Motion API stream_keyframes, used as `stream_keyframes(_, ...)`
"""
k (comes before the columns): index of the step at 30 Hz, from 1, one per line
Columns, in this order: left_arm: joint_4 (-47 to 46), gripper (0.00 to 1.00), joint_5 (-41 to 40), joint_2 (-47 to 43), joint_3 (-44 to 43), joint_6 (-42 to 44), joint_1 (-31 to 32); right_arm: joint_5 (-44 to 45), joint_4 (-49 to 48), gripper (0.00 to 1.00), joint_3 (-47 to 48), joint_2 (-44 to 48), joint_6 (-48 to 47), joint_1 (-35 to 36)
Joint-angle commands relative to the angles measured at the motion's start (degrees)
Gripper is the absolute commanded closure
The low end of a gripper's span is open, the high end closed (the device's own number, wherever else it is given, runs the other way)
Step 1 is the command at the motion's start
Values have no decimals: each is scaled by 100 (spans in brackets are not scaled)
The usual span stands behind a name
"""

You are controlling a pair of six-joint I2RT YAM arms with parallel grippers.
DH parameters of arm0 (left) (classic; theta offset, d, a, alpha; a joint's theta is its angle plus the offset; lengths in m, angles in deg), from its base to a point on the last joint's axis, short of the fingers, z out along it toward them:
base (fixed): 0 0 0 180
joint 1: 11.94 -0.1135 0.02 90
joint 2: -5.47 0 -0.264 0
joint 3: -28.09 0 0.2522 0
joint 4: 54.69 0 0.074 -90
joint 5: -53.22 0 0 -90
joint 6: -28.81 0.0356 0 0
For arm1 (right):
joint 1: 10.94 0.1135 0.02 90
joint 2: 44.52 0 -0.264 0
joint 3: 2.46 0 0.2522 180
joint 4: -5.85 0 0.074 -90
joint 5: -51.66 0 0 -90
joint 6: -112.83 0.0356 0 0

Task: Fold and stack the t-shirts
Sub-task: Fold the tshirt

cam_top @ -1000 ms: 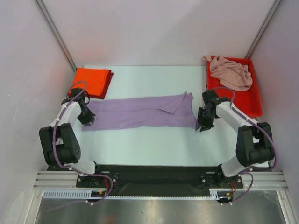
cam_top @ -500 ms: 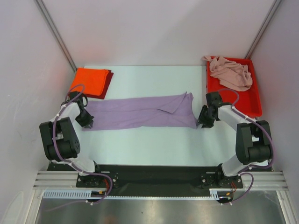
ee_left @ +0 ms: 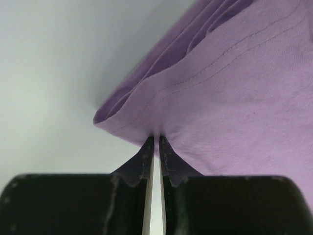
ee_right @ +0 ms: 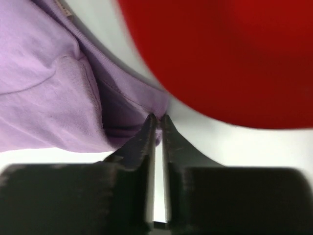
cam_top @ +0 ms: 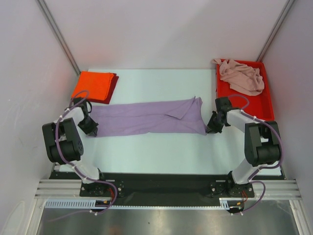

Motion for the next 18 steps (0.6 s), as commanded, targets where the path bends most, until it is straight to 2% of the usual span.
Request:
stream_keyframes(1, -64, 88, -196, 155, -113, 22, -121, 127, 135, 95, 46, -53, 22, -89)
stream_keyframes(3, -64, 89, -249, 252, -157, 66, -139, 268, 320, 100, 178, -9, -31, -116)
stream_keyframes(8, -82, 90, -372, 358, -183, 163, -183, 444, 1190, 100, 258, 254, 57, -291)
stream_keyframes(14, -108, 91, -442, 358, -236, 215, -183, 401, 1296, 98, 336, 246, -153, -318)
stream_keyframes(15, -74, 91, -451, 340, -245, 233, -192, 392, 1349, 86, 415, 159, -293, -327)
stream_keyframes(18, -38, 91, -468, 191, -236, 268, -183, 470, 1734, 62, 740, 245, -548, -327)
